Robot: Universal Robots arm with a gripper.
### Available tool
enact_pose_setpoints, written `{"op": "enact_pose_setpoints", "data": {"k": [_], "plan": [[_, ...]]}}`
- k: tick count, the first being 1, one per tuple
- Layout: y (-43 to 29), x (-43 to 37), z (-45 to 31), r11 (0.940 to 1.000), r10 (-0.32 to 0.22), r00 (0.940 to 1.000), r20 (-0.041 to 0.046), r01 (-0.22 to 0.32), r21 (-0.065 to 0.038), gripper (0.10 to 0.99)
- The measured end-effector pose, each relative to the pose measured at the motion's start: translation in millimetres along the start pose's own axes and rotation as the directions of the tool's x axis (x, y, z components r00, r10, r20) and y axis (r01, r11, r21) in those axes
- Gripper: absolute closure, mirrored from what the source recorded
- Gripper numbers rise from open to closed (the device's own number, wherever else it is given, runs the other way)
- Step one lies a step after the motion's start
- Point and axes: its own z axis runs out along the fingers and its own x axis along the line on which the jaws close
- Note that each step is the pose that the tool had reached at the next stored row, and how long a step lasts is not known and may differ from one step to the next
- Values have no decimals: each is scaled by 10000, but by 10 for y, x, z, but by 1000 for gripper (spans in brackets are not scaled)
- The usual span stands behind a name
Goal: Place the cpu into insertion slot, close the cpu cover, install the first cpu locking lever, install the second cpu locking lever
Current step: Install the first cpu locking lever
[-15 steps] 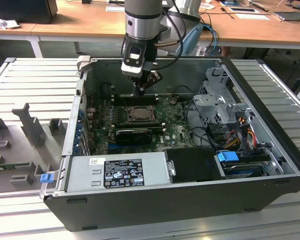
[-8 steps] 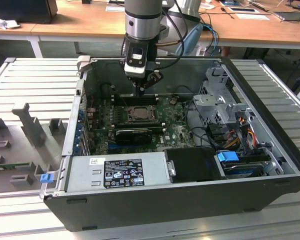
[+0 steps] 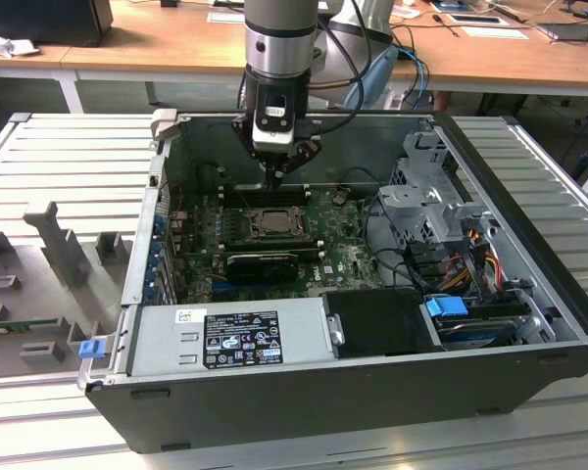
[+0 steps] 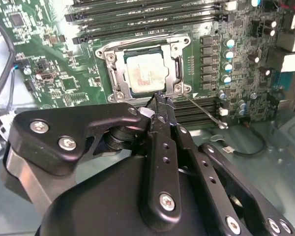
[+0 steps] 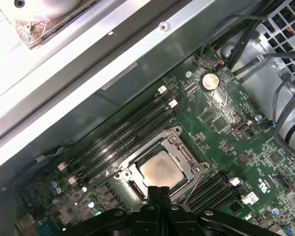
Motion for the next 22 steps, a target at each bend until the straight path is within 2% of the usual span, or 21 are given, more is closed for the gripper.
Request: {"op": "enact_pose_setpoints", "data": {"k": [4, 11, 14, 20, 21, 22], "plan": [[0, 0, 0, 9983, -584, 9983, -15, 584, 9, 980], [0, 0, 0, 9931, -1169, 9931, -32, 1169, 16, 980], [0, 0, 0, 9867, -1623, 9867, -45, 1623, 22, 980], [0, 0, 0, 9778, -2096, 9778, -60, 2096, 27, 980], [0, 0, 0, 9752, -2213, 9752, -63, 2213, 28, 980], [0, 0, 0, 9700, -2432, 9700, -70, 2432, 30, 980]]}}
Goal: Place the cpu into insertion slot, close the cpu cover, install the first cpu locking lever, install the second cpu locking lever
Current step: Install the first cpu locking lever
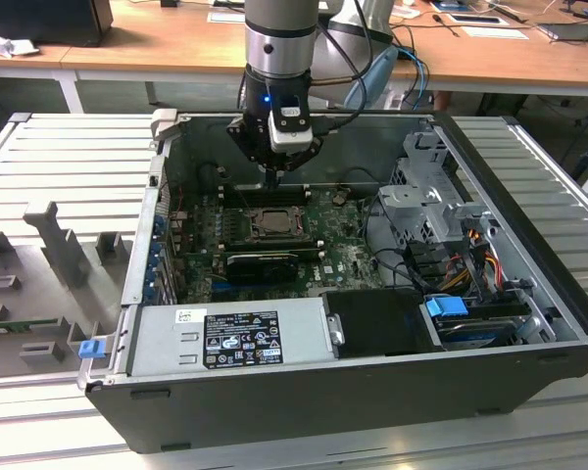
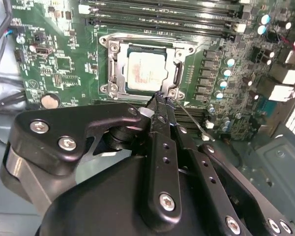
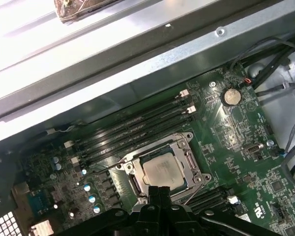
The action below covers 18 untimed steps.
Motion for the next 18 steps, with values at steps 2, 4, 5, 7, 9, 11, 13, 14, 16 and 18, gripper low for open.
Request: {"op": "enact_pose_setpoints", "data": {"k": [2, 4, 5, 7, 9, 11, 13, 14, 16, 18], "plan": [[0, 0, 0, 9994, -343, 9994, -9, 343, 6, 980], [0, 0, 1, 9973, -733, 9973, -19, 733, 10, 980], [0, 0, 0, 9962, -867, 9962, -24, 867, 12, 980], [0, 0, 1, 9938, -1108, 9938, -30, 1108, 15, 980], [0, 0, 0, 9912, -1324, 9912, -37, 1324, 18, 980], [0, 0, 1, 9875, -1575, 9875, -43, 1575, 21, 980], [0, 0, 1, 9837, -1795, 9837, -50, 1795, 23, 980], [0, 0, 1, 9793, -2025, 9793, -57, 2025, 26, 980], [0, 0, 1, 9697, -2444, 9696, -70, 2444, 30, 980], [0, 0, 5, 9455, -3254, 9455, -95, 3255, 36, 980]]}}
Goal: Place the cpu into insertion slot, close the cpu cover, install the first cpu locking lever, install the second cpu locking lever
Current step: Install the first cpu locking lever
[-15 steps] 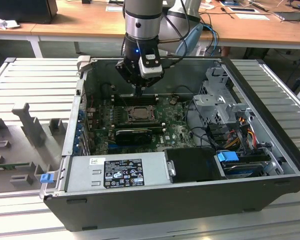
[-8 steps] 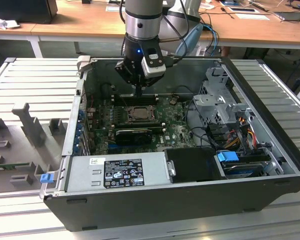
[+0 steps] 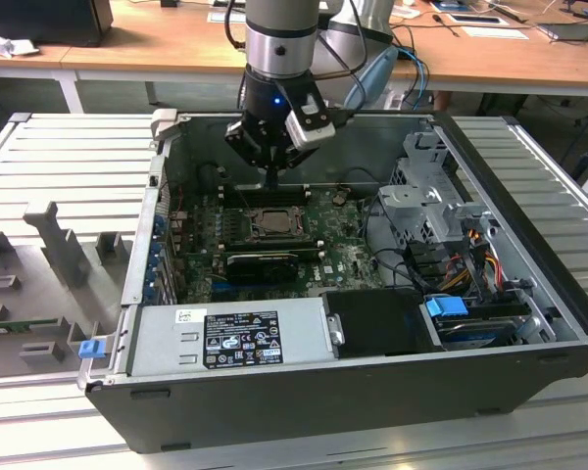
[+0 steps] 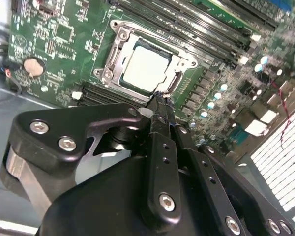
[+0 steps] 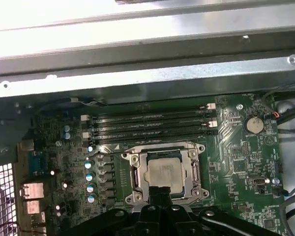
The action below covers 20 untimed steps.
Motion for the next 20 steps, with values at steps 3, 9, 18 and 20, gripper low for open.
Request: {"op": "enact_pose_setpoints", "data": {"k": [3, 9, 18, 20], "plan": [[-4, 67, 3, 9999, -171, 9999, 18, 171, 0, 980], [-17, 287, 16, 9999, -173, 9998, 84, 173, -5, 980], [-30, 475, 86, 9997, -214, 9995, 231, 216, -66, 980], [-32, 519, 92, 9997, -240, 9994, 232, 242, -81, 980]]}}
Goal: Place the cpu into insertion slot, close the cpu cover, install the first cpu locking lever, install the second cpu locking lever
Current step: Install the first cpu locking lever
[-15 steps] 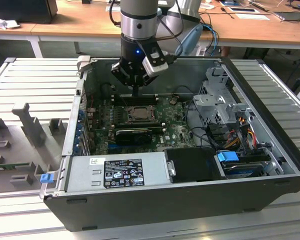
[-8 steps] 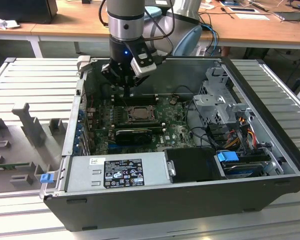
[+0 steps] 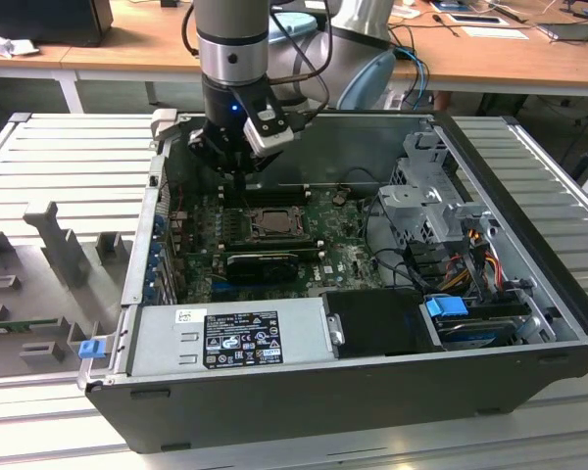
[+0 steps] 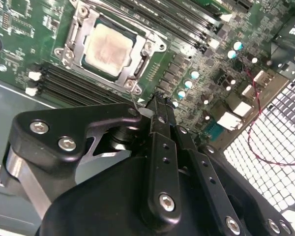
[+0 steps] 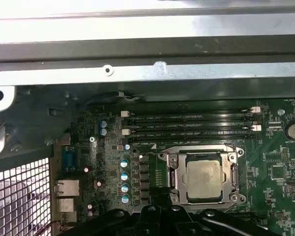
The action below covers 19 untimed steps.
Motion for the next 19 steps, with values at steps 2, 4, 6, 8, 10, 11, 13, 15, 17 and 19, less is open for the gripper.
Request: {"op": "enact_pose_setpoints", "data": {"k": [2, 4, 6, 8, 10, 11, 13, 15, 17, 19], "plan": [[-1, 23, 6, 10000, -25, 10000, 0, 25, -12, 980], [-2, 43, 13, 10000, -44, 10000, -2, 44, -17, 980], [-3, 65, 20, 10000, -59, 10000, -4, 59, -17, 980], [-4, 75, 27, 10000, -70, 10000, 2, 70, -20, 980], [-4, 83, 32, 10000, -84, 10000, 3, 84, -18, 980], [-4, 86, 33, 10000, -88, 10000, 4, 88, -19, 980], [-4, 88, 34, 10000, -96, 10000, 3, 96, -19, 980], [-4, 89, 35, 10000, -94, 10000, 3, 94, -22, 980], [-4, 89, 37, 10000, -93, 10000, 4, 93, -30, 980], [-4, 89, 38, 10000, -94, 10000, 3, 94, -32, 980]]}}
